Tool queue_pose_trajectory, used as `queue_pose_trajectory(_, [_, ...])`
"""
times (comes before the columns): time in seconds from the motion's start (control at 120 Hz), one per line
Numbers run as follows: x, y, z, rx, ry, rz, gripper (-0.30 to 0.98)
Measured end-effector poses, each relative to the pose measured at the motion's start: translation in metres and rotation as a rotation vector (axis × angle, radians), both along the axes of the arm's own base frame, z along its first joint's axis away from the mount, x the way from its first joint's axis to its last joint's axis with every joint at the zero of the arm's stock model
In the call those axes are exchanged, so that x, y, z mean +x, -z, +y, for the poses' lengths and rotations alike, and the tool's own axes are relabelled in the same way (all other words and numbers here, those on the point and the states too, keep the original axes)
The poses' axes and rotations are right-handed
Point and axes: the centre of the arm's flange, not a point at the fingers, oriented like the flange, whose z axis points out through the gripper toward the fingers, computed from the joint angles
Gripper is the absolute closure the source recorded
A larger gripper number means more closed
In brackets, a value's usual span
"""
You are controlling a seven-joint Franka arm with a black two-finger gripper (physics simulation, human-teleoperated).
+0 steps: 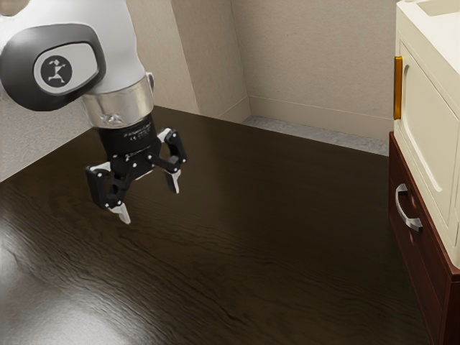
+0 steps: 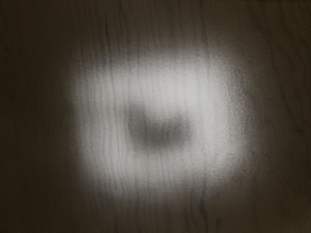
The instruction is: Pull the drawer handle with one arm to open the drawer
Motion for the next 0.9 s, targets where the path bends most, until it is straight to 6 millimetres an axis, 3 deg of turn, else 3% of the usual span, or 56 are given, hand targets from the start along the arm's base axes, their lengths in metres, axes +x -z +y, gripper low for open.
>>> queue_pose_trajectory(0.242, [0.002, -0.002, -0.008, 0.021, -0.052, -0.053, 0.00])
queue_pose_trajectory(0.317, [0.004, 0.005, -0.023, 0.027, -0.041, -0.046, 0.00])
queue_pose_trajectory(0.492, [0.048, 0.036, -0.053, 0.024, -0.014, -0.041, 0.00])
queue_pose_trajectory(0.642, [0.086, 0.037, -0.097, -0.016, 0.064, -0.094, 0.00])
queue_pose_trajectory(0.792, [0.094, 0.040, -0.145, -0.060, 0.157, -0.116, 0.00])
queue_pose_trajectory(0.9, [0.127, 0.044, -0.162, -0.080, 0.184, -0.153, 0.00])
